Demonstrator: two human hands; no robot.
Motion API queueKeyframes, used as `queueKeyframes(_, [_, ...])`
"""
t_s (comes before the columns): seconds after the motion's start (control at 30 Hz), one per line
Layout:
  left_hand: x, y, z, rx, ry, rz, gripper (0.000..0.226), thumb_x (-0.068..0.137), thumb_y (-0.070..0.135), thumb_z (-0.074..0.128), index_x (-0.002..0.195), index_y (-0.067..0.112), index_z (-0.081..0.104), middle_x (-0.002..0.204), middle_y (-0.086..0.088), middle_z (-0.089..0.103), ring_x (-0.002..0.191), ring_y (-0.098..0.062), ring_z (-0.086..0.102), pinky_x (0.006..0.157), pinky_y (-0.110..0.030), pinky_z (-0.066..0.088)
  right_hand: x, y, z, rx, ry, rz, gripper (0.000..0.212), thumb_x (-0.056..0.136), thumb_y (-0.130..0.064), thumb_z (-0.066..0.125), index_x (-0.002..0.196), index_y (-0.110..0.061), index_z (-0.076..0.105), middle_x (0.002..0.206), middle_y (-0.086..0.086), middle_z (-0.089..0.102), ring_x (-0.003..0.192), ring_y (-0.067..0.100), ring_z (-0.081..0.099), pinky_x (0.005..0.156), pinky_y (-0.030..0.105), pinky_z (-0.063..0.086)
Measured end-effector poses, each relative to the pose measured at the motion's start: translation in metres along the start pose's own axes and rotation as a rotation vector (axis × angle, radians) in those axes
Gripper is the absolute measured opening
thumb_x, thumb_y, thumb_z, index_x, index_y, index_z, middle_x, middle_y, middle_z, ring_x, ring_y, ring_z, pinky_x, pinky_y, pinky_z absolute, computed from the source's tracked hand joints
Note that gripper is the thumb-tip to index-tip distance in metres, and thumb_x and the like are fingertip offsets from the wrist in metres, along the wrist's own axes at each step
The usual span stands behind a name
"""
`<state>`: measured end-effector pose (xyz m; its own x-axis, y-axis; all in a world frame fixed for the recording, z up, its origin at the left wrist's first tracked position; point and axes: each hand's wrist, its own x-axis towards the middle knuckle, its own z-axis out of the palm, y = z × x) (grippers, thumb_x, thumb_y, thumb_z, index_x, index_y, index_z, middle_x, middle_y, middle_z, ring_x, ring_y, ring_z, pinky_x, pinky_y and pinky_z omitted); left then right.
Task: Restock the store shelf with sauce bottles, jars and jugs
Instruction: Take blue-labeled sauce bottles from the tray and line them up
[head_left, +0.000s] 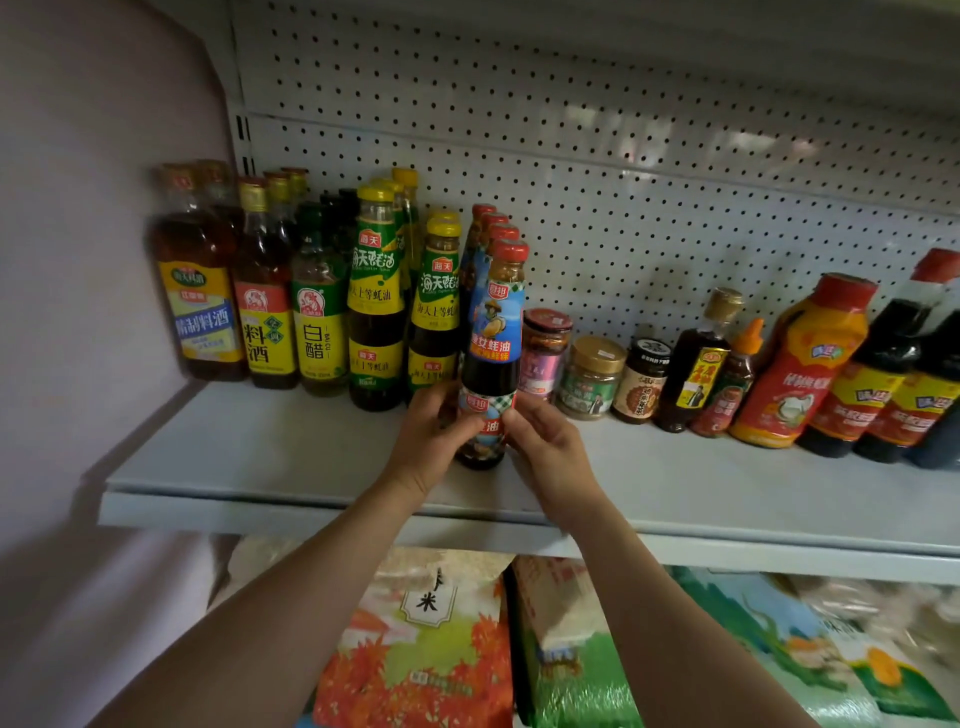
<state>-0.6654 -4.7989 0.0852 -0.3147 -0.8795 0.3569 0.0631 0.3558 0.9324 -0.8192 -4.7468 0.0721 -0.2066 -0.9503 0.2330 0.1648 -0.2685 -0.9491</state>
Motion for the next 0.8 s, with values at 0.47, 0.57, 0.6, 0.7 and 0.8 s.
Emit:
queueKeyframes(0.47, [0.002, -0.009, -0.001, 0.014, 0.108, -0.091, 0.038, 0.084, 0.013, 0.076, 0.116, 0.017, 0.057, 0.105, 0.004, 0.066, 0.092, -0.004, 0.063, 0.068, -0.011, 0.050, 0.005, 0.005, -0.003, -0.131, 0.008, 0.054, 0.059, 0.078, -0.034, 0.079, 0.127, -0.009, 0.060, 0.124, 0.013, 0.069, 0.121, 0.030, 0.063, 0.110, 0.057, 0.043])
queueKeyframes(0.57, [0.003, -0.012, -0.001, 0.024, 0.107, -0.090, 0.040, 0.083, 0.016, 0.077, 0.118, 0.019, 0.057, 0.109, 0.002, 0.067, 0.096, -0.006, 0.065, 0.071, -0.014, 0.050, 0.004, 0.004, 0.001, -0.170, 0.019, 0.044, 0.058, 0.079, -0.043, 0.080, 0.126, -0.015, 0.064, 0.125, 0.009, 0.069, 0.123, 0.028, 0.062, 0.109, 0.057, 0.044])
queueKeyframes(0.6, [0.003, -0.012, -0.001, 0.028, 0.107, -0.089, 0.041, 0.083, 0.017, 0.077, 0.119, 0.018, 0.057, 0.110, 0.001, 0.067, 0.097, -0.007, 0.065, 0.072, -0.014, 0.050, 0.004, 0.004, 0.001, -0.185, 0.023, 0.039, 0.059, 0.078, -0.048, 0.080, 0.126, -0.017, 0.064, 0.126, 0.008, 0.069, 0.123, 0.027, 0.061, 0.108, 0.056, 0.045])
queueKeyframes(0.7, [0.003, -0.012, -0.001, 0.016, 0.112, -0.083, 0.044, 0.083, 0.019, 0.078, 0.121, 0.017, 0.056, 0.111, 0.002, 0.067, 0.098, -0.008, 0.064, 0.072, -0.013, 0.050, 0.003, 0.004, 0.001, -0.216, 0.032, 0.023, 0.060, 0.077, -0.050, 0.078, 0.126, -0.018, 0.064, 0.128, 0.005, 0.068, 0.125, 0.023, 0.060, 0.108, 0.054, 0.046])
queueKeyframes(0.8, [0.002, -0.008, 0.000, -0.010, 0.109, -0.067, 0.048, 0.081, 0.019, 0.080, 0.122, 0.018, 0.055, 0.110, 0.002, 0.066, 0.101, -0.013, 0.065, 0.072, -0.013, 0.052, 0.004, 0.004, 0.002, -0.255, 0.016, -0.002, 0.062, 0.077, -0.051, 0.079, 0.127, -0.019, 0.062, 0.129, 0.002, 0.067, 0.127, 0.021, 0.059, 0.108, 0.054, 0.046])
